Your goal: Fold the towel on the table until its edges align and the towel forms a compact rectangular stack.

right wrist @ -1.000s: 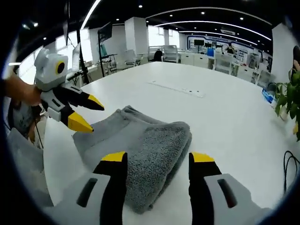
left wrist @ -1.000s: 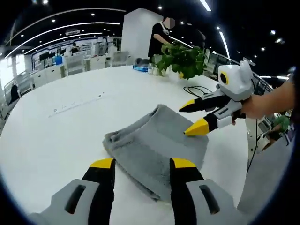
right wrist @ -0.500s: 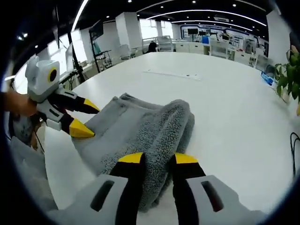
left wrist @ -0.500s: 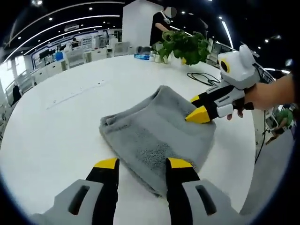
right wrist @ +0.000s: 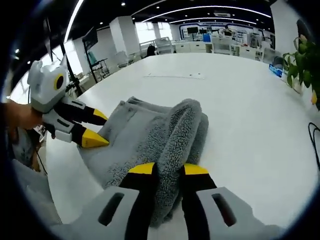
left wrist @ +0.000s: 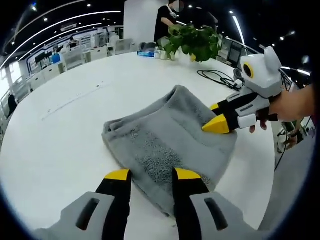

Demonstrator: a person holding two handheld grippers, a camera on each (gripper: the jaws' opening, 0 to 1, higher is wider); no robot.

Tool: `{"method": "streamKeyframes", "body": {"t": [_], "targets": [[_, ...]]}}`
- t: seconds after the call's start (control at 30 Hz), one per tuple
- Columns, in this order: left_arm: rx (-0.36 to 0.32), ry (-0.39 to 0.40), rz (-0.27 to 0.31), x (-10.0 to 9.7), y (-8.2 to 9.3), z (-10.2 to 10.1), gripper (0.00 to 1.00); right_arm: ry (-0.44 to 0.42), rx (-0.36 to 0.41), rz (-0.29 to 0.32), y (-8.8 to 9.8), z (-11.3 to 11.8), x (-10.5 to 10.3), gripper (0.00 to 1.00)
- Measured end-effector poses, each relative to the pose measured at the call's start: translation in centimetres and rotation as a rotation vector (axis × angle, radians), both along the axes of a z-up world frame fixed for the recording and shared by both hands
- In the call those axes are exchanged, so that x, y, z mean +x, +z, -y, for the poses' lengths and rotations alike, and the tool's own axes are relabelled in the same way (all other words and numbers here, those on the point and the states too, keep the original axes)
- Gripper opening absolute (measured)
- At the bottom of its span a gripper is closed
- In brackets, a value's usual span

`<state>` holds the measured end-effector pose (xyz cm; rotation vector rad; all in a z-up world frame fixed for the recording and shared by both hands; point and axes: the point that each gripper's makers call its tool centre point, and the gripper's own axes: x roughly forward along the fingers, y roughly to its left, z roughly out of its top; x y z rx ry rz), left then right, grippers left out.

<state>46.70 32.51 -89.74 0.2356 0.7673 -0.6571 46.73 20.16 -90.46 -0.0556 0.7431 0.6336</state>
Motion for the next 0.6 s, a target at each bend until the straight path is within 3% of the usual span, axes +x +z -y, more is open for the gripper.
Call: {"method": "streamKeyframes", "body": {"t": [0.6], "targets": [[0.026,-0.002,0.016,4.2,-0.1,0.4,0.34,0.015,-0.058,0.029,-0.2,0.5,4.6,0.17]]}}
